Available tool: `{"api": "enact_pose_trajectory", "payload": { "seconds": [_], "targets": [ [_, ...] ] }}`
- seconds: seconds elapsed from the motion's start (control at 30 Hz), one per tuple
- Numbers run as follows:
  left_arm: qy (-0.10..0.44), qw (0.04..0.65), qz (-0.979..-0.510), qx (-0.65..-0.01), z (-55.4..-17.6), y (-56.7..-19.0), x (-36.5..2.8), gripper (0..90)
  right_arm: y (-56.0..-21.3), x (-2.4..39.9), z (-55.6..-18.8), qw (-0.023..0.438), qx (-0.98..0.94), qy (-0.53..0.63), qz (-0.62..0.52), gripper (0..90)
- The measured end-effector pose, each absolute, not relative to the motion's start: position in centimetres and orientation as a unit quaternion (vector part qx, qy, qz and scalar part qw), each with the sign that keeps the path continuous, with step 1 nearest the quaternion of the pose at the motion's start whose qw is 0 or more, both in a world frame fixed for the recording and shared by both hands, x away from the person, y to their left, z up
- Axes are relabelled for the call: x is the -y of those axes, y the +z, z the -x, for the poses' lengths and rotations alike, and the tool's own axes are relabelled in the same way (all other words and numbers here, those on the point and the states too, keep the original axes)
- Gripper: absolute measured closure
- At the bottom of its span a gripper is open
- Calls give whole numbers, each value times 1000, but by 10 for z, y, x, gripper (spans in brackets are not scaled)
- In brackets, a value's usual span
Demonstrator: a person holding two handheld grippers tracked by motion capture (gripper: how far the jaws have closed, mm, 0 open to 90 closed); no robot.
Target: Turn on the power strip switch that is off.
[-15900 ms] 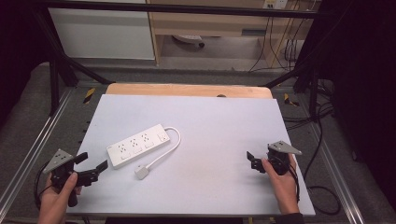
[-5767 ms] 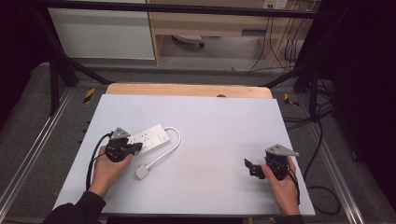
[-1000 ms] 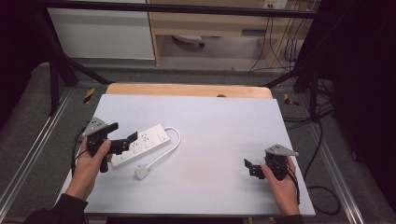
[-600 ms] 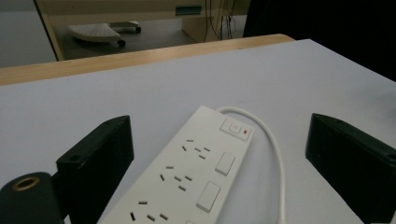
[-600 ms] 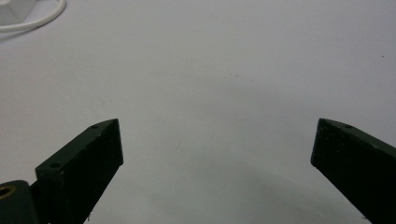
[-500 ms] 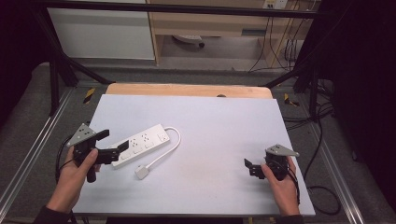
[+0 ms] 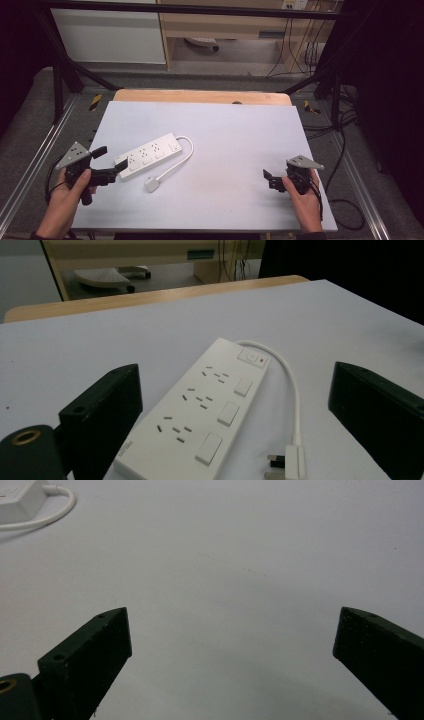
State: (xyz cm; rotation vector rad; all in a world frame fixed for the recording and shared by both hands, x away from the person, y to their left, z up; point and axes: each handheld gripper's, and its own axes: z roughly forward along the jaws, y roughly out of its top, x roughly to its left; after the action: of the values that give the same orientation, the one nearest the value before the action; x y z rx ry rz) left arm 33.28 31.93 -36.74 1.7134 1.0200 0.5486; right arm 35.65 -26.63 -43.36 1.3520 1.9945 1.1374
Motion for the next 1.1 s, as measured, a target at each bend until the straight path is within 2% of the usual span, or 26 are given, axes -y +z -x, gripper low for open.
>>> {"api": "enact_pose_trajectory", "payload": {
  "seconds": [0.67, 1.1],
  "targets": [
    [231, 491, -714, -441, -310, -407, -345, 75, -434, 271, -355, 240, -723, 414, -498, 25],
    [215, 414, -779, -419, -301, -432, -322, 75, -444, 267, -360, 226, -739, 386, -504, 25]
  ]
}}
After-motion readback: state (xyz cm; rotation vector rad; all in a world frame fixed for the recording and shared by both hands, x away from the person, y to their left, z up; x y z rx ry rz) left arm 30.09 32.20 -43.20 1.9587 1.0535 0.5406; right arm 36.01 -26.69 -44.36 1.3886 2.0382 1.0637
